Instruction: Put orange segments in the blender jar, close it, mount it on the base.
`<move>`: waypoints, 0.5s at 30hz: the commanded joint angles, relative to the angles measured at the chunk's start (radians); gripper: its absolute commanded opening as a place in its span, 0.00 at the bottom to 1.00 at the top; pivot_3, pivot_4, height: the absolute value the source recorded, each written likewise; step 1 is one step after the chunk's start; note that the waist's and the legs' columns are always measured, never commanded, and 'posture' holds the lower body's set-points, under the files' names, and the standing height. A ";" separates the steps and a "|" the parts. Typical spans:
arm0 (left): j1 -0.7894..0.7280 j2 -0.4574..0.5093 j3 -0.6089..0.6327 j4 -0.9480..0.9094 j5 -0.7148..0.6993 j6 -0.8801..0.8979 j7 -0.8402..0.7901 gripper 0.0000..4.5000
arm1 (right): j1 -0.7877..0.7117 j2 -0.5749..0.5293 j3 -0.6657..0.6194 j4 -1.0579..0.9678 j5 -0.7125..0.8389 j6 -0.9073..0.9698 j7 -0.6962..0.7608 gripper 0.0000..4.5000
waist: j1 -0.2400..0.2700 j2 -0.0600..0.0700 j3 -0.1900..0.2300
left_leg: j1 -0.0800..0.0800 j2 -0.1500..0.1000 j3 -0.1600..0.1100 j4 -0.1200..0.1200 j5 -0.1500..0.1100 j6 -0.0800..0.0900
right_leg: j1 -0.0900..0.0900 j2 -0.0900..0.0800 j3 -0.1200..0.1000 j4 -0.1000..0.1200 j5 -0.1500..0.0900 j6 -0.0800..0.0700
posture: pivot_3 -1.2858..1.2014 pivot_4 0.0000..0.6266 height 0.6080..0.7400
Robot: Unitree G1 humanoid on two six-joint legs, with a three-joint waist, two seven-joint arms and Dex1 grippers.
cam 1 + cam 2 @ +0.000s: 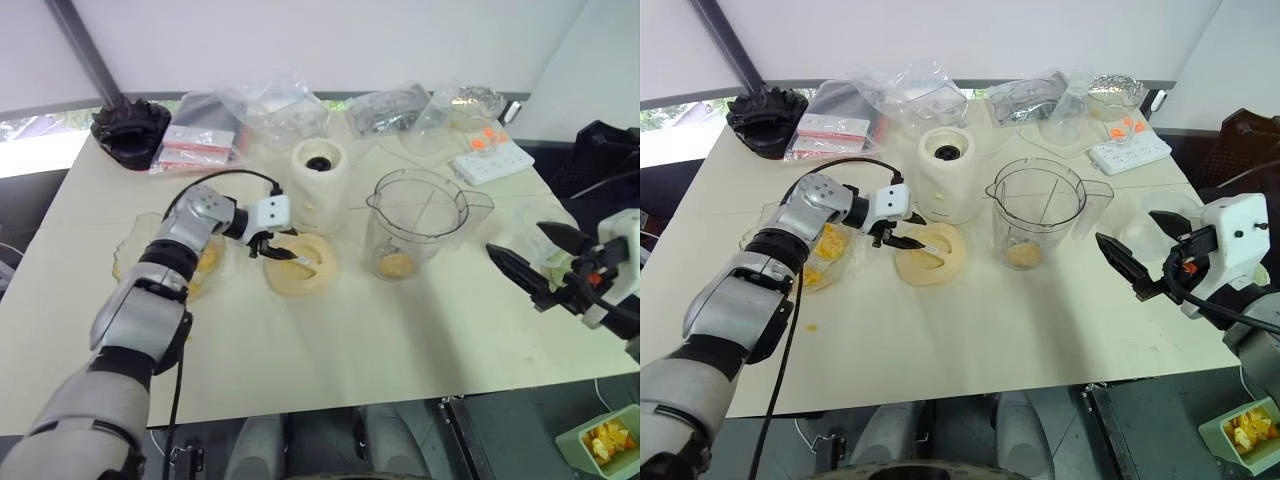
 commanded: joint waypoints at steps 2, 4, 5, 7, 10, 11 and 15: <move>-0.043 -0.023 -0.012 0.056 0.061 -0.067 0.013 0.59 | 0.002 -0.007 -0.004 -0.034 0.003 -0.013 -0.005 1.00 | 0.000 0.000 0.000 | 0.000 0.000 0.000 0.000 0.000 0.000 | 0.000 0.000 0.000 0.000 0.000 0.000 | 0.52 0.24 1.00; -0.046 -0.031 -0.024 0.074 0.093 -0.096 0.023 0.59 | 0.008 -0.006 -0.004 -0.042 0.006 -0.012 -0.004 1.00 | 0.000 0.000 0.000 | 0.000 0.000 0.000 0.000 0.000 0.000 | 0.000 0.000 0.000 0.000 0.000 0.000 | 0.52 0.24 1.00; -0.048 -0.037 -0.026 0.083 0.106 -0.102 0.032 0.59 | 0.010 -0.004 -0.005 -0.046 0.008 -0.012 -0.006 1.00 | 0.000 0.000 0.000 | 0.000 0.000 0.000 0.000 0.000 0.000 | 0.000 0.000 0.000 0.000 0.000 0.000 | 0.52 0.24 1.00; -0.053 -0.057 -0.023 0.102 0.120 -0.094 0.048 0.59 | 0.010 -0.001 -0.006 -0.051 0.009 -0.013 -0.014 1.00 | 0.000 0.000 0.000 | 0.000 0.000 0.000 0.000 0.000 0.000 | 0.000 0.000 0.000 0.000 0.000 0.001 | 0.52 0.24 1.00; -0.060 -0.081 -0.016 0.125 0.132 -0.076 0.063 0.59 | 0.013 0.001 -0.008 -0.059 0.006 -0.016 -0.027 1.00 | 0.002 0.000 0.000 | 0.000 0.000 0.000 0.000 0.000 0.000 | 0.000 0.000 0.000 0.000 0.001 0.002 | 0.52 0.24 1.00; -0.062 -0.089 -0.018 0.133 0.140 -0.071 0.075 0.59 | 0.015 0.000 -0.010 -0.061 0.006 -0.016 -0.030 1.00 | 0.002 0.000 0.000 | 0.000 0.000 0.000 0.000 0.000 0.000 | 0.000 0.000 0.000 0.000 0.001 0.002 | 0.52 0.24 1.00; -0.068 -0.116 -0.018 0.158 0.161 -0.037 0.081 0.59 | 0.015 -0.002 -0.017 -0.067 0.010 -0.014 -0.044 1.00 | 0.001 0.000 0.000 | 0.000 0.000 0.000 0.000 0.000 0.000 | 0.000 0.000 0.000 0.000 0.002 0.003 | 0.52 0.24 1.00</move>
